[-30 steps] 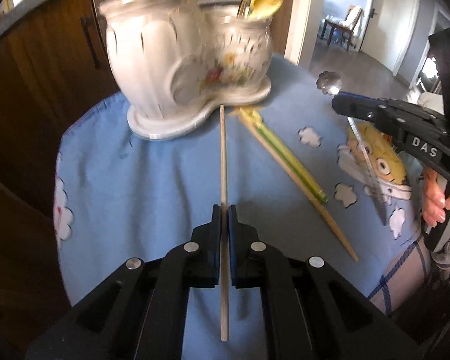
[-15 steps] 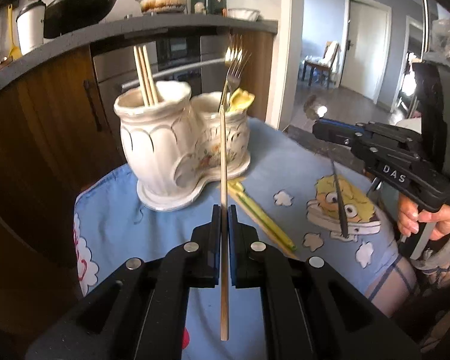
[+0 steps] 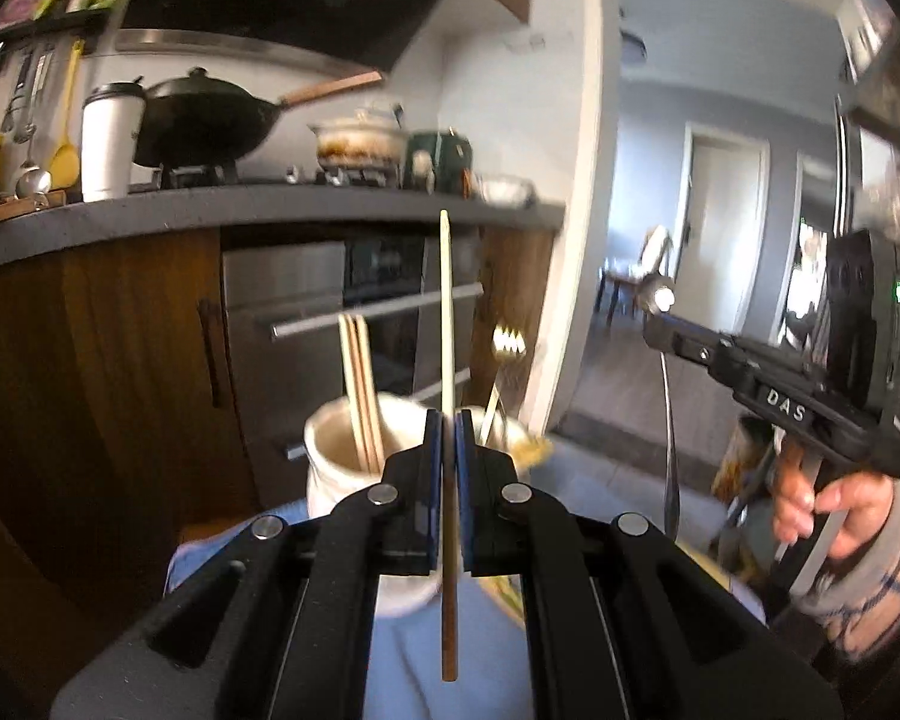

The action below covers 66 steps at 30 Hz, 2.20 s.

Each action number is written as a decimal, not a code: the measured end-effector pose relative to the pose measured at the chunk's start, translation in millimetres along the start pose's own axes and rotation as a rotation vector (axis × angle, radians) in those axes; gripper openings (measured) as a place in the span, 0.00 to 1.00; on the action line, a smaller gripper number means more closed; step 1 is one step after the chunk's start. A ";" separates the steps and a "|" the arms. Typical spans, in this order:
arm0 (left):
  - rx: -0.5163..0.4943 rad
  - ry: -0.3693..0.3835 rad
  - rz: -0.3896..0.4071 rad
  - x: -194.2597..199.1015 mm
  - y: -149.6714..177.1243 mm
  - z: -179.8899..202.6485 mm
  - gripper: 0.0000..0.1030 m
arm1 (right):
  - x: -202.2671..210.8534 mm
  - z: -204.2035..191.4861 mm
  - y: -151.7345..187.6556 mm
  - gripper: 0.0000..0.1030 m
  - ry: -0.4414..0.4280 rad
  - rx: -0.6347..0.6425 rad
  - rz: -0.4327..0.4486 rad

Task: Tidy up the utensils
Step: 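Lift the chopstick and silver spoon and carry them above the ceramic holder, then release the chopstick into the larger pot while the right tool releases the spoon into the smaller pot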

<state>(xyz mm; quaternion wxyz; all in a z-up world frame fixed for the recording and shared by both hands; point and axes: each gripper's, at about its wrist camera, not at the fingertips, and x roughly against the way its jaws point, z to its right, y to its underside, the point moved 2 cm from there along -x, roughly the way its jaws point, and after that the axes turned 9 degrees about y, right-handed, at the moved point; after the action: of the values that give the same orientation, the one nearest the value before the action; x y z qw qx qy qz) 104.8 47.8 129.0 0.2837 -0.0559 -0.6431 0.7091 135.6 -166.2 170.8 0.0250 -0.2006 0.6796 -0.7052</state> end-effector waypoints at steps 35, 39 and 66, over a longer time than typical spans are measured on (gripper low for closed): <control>0.068 -0.066 0.123 -53.3 21.4 -66.2 0.04 | -128.9 -33.6 27.5 0.02 -0.049 0.068 -0.063; 0.055 -0.087 0.090 -50.3 25.5 -64.6 0.04 | -135.6 -34.4 37.4 0.03 -0.045 0.069 -0.118; -0.023 -0.156 0.050 -9.3 14.5 -34.4 0.82 | -49.3 4.8 23.0 0.93 0.014 -0.058 -0.066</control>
<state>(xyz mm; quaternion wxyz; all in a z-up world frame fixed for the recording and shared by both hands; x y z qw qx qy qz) 123.0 73.5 106.9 0.2142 -0.0199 -0.6699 0.7106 177.0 -157.3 136.2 -0.0088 -0.2182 0.6929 -0.6872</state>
